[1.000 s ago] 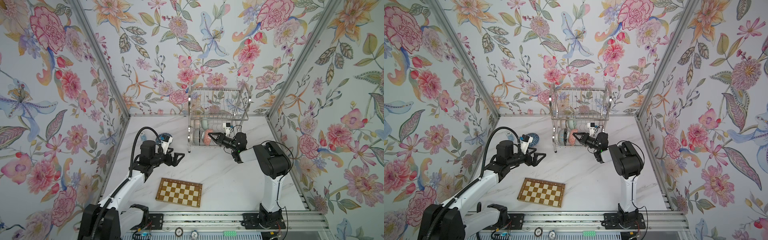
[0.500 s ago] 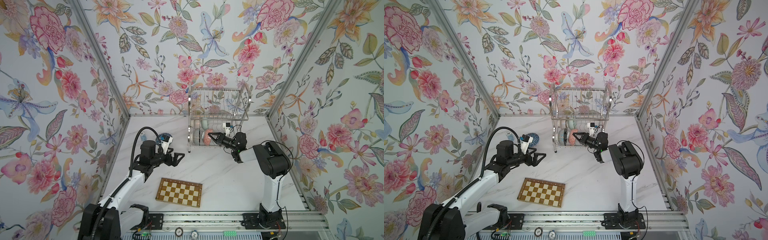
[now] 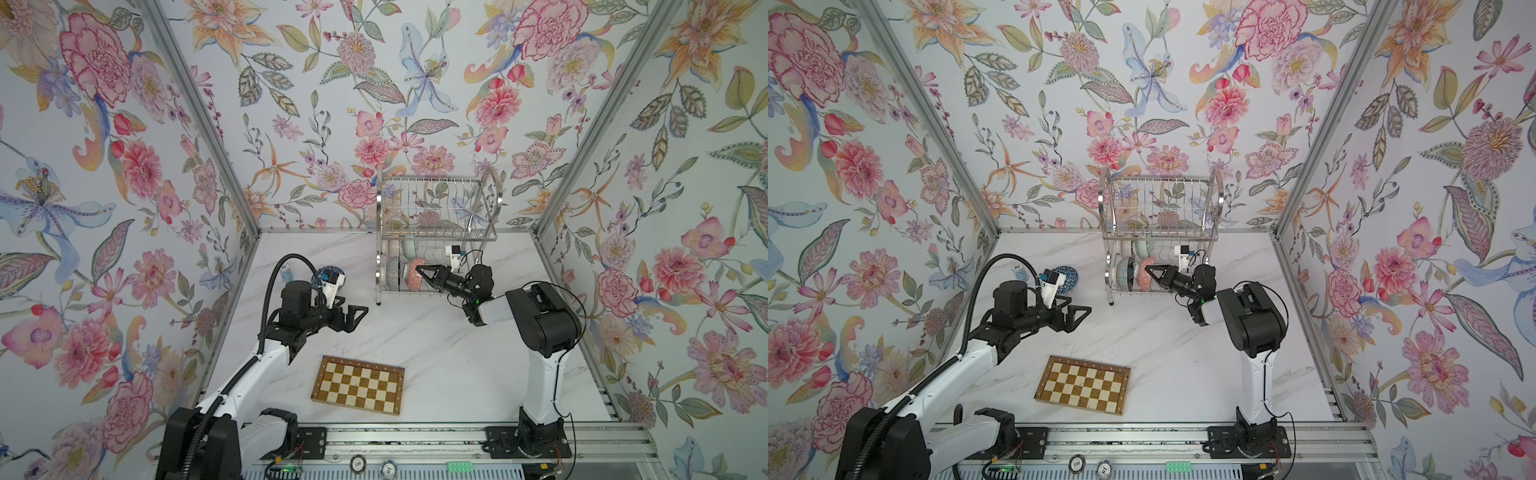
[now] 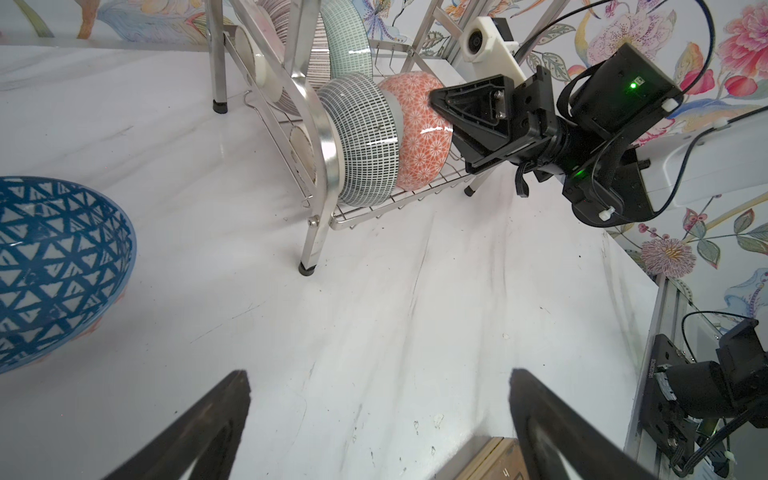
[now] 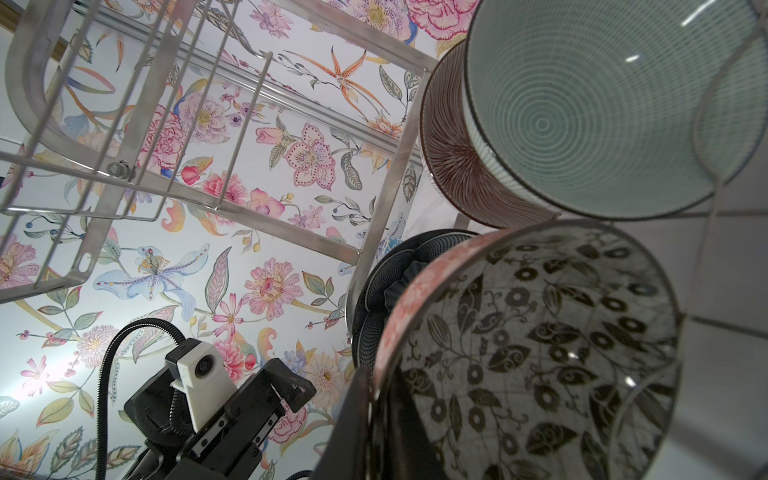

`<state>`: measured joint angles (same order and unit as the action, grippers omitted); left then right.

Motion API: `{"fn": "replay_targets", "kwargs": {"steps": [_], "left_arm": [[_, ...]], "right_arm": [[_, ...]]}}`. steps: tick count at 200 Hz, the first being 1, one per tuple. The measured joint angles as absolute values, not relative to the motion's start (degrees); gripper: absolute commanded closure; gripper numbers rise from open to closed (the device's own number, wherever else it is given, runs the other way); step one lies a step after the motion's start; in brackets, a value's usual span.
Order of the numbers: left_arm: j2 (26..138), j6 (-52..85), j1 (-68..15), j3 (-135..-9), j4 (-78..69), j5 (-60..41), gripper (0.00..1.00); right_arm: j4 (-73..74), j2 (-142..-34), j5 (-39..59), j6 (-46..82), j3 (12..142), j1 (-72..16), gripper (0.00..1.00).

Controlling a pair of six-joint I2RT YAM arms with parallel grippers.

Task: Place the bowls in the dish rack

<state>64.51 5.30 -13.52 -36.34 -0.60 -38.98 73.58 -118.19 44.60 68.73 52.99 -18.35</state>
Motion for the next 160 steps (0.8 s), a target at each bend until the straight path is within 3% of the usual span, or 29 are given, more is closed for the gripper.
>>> {"fn": "replay_targets", "kwargs": {"steps": [160], "left_arm": [[65.0, 5.2, -13.5, -36.5, 0.2, -34.9, 0.01]], "right_arm": [[70.8, -115.5, 43.8, 65.5, 53.5, -18.3, 0.78]]}}
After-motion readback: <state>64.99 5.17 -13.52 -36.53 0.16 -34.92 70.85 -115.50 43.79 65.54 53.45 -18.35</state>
